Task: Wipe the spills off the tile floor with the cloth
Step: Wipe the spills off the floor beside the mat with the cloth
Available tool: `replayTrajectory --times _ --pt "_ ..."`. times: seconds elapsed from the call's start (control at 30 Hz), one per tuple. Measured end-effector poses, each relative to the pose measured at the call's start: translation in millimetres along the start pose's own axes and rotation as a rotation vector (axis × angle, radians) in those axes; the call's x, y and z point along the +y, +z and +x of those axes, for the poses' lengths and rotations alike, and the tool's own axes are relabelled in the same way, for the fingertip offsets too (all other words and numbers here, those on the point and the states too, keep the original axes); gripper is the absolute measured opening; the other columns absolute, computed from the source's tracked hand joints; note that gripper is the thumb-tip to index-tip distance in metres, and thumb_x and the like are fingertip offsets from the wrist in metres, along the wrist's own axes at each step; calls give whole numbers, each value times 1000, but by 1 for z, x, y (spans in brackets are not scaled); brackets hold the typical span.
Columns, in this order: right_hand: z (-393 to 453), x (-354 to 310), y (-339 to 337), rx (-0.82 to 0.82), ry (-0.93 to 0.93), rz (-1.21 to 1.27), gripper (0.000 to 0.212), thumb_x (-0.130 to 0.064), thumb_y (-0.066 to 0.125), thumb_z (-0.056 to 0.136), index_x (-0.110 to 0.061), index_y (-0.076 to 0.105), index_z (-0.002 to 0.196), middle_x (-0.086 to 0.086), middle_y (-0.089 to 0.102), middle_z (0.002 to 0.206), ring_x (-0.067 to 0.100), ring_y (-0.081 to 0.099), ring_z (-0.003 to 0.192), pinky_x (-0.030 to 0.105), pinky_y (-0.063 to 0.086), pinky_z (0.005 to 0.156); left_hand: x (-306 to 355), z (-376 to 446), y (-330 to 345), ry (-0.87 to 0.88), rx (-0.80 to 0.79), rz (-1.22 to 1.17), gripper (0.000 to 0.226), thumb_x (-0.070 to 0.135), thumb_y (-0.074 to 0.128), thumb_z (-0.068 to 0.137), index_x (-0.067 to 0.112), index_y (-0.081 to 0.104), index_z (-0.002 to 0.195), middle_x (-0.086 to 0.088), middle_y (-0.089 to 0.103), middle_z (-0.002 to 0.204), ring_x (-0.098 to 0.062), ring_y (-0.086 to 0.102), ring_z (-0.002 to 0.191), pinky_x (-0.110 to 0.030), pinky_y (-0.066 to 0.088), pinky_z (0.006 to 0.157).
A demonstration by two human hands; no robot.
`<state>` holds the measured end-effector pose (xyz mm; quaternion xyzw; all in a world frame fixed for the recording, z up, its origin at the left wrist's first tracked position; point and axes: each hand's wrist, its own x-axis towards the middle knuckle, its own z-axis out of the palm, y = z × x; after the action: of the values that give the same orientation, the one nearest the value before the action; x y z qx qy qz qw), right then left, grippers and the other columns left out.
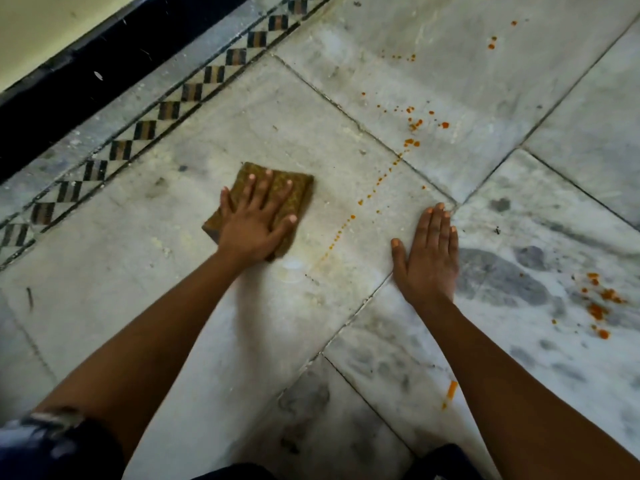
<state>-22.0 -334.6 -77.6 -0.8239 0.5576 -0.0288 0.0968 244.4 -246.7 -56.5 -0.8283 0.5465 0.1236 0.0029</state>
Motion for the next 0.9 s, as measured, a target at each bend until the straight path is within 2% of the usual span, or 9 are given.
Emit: replayTrajectory --times 0.17,0.27,0.37,0.43,0.5,0.6,0.7,0.8,0.9 --pt "-1 0 -1 2 4 17 76 -50 14 90 1 9 146 20 9 155 28 8 144 35 0 116 34 46 -7 -125 -26 -80 61 60 25 93 41 2 147 1 -6 159 -25 -10 145 -60 -10 109" --pt "-1 1 -2 5 3 15 75 -49 15 91 1 10 146 19 10 155 28 8 144 34 0 116 52 21 4 15 -13 -44 70 69 18 84 43 3 146 2 -5 159 -24 -7 145 -59 -8 109" --pt "0 1 -2 -1 4 14 75 -50 14 90 -1 8 147 18 8 155 27 7 144 34 -1 115 35 -10 7 186 -24 -1 72 71 14 78 45 3 144 4 1 159 -22 -1 146 -56 -4 110" --pt "0 4 -4 -19 -3 19 76 -51 11 89 -2 6 147 16 5 156 26 3 145 31 -6 115 22 -7 2 119 -34 -18 70 71 16 78 46 1 142 7 1 158 -20 -2 146 -56 -4 110" --pt "2 10 -5 -17 -29 18 76 -51 12 89 -3 7 147 16 6 156 26 4 145 30 -8 114 24 14 -4 -30 -46 -72 66 67 21 84 46 3 144 7 -2 158 -21 -6 145 -59 -5 109" --pt "6 23 -8 -9 -35 1 77 -53 14 89 -2 9 147 16 8 156 26 7 144 29 -8 114 57 57 -12 -104 -38 -123 58 54 29 95 41 5 147 5 -4 159 -25 -8 145 -64 -4 108" --pt "6 25 -8 -22 -35 -12 78 -54 13 89 -3 6 147 15 6 156 25 5 145 29 -8 114 100 96 -18 -30 -72 -132 62 52 31 95 37 2 148 4 -2 159 -26 -7 145 -65 -2 107" --pt "6 25 -7 -20 -29 -5 77 -53 15 89 -3 8 147 15 8 156 25 7 144 30 -5 115 140 100 -14 76 -102 -58 62 54 28 94 38 2 148 5 -3 159 -25 -7 145 -64 -1 109" --pt "7 25 -6 0 -20 8 77 -51 18 90 -1 11 147 17 12 155 27 10 144 32 -3 115 132 71 -5 249 -56 15 63 60 28 90 42 8 147 8 1 159 -22 -2 146 -59 1 110"
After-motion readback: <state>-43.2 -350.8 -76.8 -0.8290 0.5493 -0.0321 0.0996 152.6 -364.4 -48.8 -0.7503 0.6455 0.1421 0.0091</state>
